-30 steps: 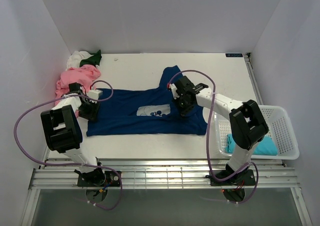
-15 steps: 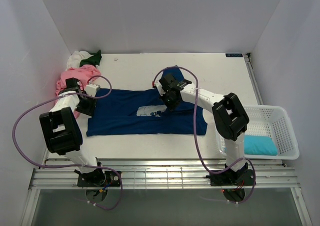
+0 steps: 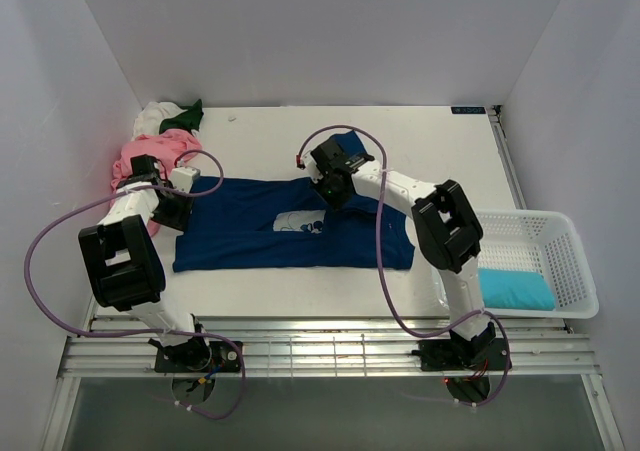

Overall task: Roll the t-shirts
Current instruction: Fold the T-shirt at the center of the board.

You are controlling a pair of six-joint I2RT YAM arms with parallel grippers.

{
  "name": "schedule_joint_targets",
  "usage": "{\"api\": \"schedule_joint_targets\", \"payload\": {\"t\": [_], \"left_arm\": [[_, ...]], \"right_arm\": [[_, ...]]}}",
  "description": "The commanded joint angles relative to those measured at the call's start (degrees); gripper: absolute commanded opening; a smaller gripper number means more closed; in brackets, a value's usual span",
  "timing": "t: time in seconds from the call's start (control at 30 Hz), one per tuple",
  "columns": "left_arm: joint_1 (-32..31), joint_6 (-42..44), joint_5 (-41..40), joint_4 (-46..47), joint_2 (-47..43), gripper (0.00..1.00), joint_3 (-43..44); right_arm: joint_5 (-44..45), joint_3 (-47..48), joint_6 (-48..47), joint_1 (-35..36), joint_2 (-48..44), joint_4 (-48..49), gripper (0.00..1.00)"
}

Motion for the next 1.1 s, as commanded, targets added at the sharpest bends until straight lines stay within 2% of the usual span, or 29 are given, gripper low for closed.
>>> {"api": "schedule_joint_targets", "payload": {"t": [0.0, 0.27, 0.4, 0.53, 0.63, 0.77, 0.83, 0.9, 1.07], "left_arm": [[0.1, -0.6, 1.2, -0.1, -2.2, 0.53, 0.1], [0.1, -0.1, 1.2, -0.1, -3.0, 0.53, -0.3], [0.1, -0.7, 1.0, -0.1, -2.9, 0.53, 0.1], [0.1, -1.0, 1.3, -0.2, -3.0, 0.53, 0.1], [0.1, -1.0, 1.1, -0.3, -3.2, 0.53, 0.1], [0.1, -0.9, 1.4, -0.1, -4.0, 0.53, -0.6], [0.1, -1.4, 1.7, -0.1, -3.8, 0.53, -0.6], [0.1, -2.3, 1.6, -0.1, -3.7, 0.53, -0.5], [0.1, -3.6, 2.0, -0.1, -5.6, 0.53, -2.3]], "right_arm": [[-0.9, 3.2, -1.3, 0.1, 1.3, 1.4, 0.25], [-2.5, 11.1, 1.0, -1.1, 4.9, 0.8, 0.43], [-3.6, 14.6, 2.8, -1.4, 5.1, 0.4, 0.45], [-3.6, 14.5, 3.1, -2.1, 1.1, 0.1, 0.46], [-3.6, 9.0, 2.8, -2.4, -5.8, -0.3, 0.4], [-7.3, -12.5, 3.7, -2.4, -17.1, 2.9, 0.17], [-9.5, -19.1, 4.9, -2.4, -22.3, 6.6, 0.13], [-10.0, -24.4, 6.1, -2.4, -23.7, 8.7, 0.08], [-12.0, -25.2, 8.8, -2.4, -18.6, 9.5, 0.08]]}}
